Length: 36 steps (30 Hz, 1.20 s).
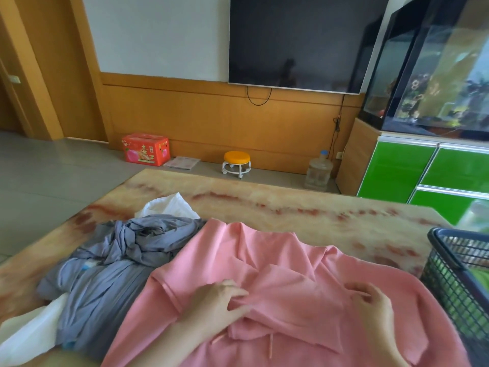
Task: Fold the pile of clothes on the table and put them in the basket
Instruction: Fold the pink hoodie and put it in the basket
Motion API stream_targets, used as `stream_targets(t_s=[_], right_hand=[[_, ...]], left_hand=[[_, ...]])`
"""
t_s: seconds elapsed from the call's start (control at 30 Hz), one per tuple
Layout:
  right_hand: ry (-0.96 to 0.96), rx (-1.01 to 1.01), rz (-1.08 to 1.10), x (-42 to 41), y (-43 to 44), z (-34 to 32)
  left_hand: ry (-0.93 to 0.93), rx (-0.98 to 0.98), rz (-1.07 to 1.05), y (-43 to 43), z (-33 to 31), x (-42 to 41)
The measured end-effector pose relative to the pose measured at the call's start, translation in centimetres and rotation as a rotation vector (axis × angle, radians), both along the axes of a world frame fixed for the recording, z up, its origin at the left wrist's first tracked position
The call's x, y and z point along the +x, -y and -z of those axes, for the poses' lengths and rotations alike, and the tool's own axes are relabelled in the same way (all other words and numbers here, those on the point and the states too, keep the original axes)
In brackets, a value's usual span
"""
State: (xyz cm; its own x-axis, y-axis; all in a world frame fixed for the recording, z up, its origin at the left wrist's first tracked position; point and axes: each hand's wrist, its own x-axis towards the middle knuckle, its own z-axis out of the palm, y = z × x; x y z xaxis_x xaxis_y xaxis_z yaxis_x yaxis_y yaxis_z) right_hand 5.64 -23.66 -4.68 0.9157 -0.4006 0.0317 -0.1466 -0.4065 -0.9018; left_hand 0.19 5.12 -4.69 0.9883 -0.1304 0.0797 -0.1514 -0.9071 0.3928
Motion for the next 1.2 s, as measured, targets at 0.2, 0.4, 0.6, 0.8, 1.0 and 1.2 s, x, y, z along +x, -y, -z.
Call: stream_targets(t_s=[0.2,0.4,0.6,0.8,1.0,1.2], right_hand=[[0.134,-0.219,-0.345,2.3,-4.8,0.0],[0.015,-0.446,-0.598,5.8,-13.4,0.3],[-0.1,-0.76,-0.658,6.6,-15.8,1.0],[-0.197,-0.78,-0.704,7.2,-13.0,-0.4],[0.2,-0.773,-0.357,8.2,-11.6,-2.8],[-0.032,-0.914,-0.453,8.0,-11.0,0.5]], left_hand=[[0.179,-0.172,-0.173,-1.2,-0.8,-0.3],[0.373,0.035,-0.469,-6.5,-2.0,-1.0],[0.196,-0.005,-0.517,-9.1,-1.3,-0.7],[0.254,-0.143,-0.618,-10.2,-0.3,0.6],[0.31,-0.125,-0.621,-10.3,1.2,1.1],[0.371,0.189,-0.587,-10.6,2.1,1.0]])
